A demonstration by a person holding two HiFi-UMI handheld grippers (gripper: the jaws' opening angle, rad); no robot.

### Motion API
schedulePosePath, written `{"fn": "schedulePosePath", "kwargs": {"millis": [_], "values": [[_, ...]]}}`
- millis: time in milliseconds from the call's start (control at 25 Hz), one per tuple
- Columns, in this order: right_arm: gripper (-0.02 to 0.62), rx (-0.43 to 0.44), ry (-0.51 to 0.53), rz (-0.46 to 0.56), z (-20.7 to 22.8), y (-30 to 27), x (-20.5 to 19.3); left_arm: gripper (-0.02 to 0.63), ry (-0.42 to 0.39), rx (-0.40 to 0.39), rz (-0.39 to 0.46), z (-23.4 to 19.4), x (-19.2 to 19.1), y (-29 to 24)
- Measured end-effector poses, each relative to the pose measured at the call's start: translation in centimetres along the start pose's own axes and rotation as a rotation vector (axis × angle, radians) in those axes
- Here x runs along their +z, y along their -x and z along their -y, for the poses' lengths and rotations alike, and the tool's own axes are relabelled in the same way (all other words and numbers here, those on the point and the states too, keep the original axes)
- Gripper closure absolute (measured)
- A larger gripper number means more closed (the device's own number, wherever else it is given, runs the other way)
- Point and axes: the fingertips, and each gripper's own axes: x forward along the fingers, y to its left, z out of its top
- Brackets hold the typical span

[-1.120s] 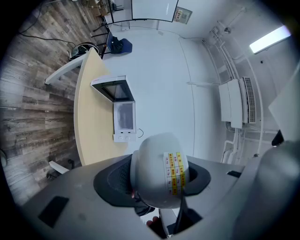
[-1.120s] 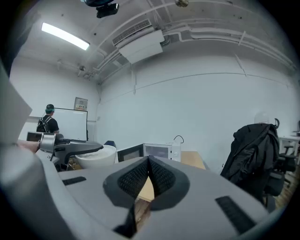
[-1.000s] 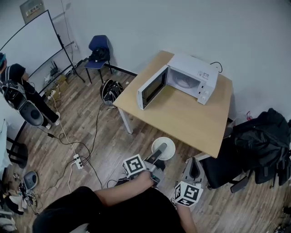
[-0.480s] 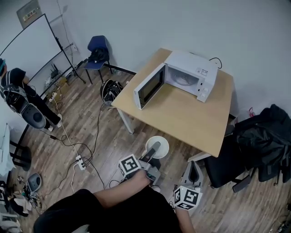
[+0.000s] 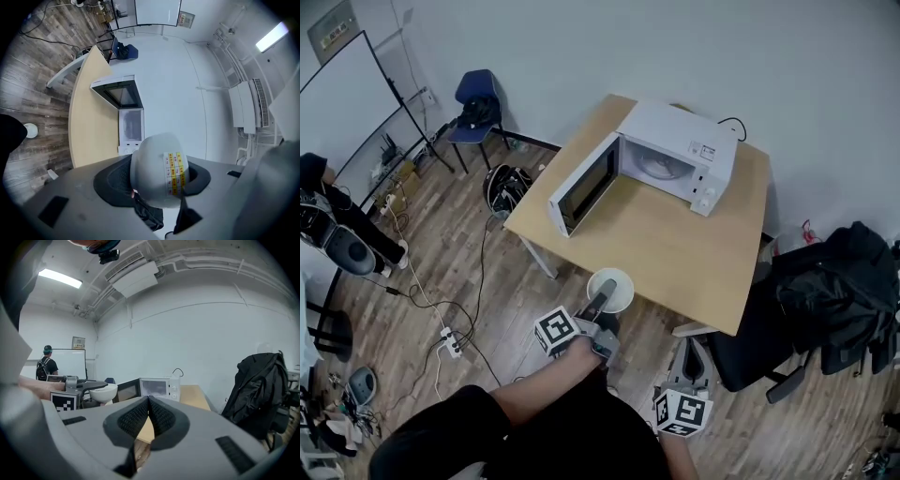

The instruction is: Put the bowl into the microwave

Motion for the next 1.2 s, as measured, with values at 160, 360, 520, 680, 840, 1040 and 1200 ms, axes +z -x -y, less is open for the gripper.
{"fn": "schedulePosePath", "kwargs": {"millis": [160,360,520,680,840,1040,1200], "values": [[0.535,-0.014,0.000,-0.027,1.5,-4.5,0.7,0.387,0.018,-0.003,0.003,-0.8,1.8,-4.4],[0.535,-0.025,0.003,-0.069,2.7,-11.3,2.3,0.387,0.019,0.032,-0.026,-1.9,4.3,-9.5],[0.535,-0.054,-0.026,-0.106,4.3,-17.4,3.6,0.387,0.003,0.059,-0.044,-2.7,6.6,-13.6],[0.535,-0.063,-0.017,-0.129,4.6,-23.0,4.9,0.387,0.016,0.089,-0.074,-4.3,8.5,-17.4],[0.535,-0.067,-0.010,-0.150,3.8,-27.2,5.7,0.387,0.018,0.106,-0.104,-6.0,10.6,-20.7],[0.535,-0.095,-0.023,-0.174,3.5,-30.6,5.7,0.387,0.015,0.116,-0.169,-8.1,12.0,-24.7],[0.535,-0.092,-0.038,-0.202,3.2,-32.5,5.2,0.387,0.000,0.103,-0.211,-8.5,12.7,-28.3]]}}
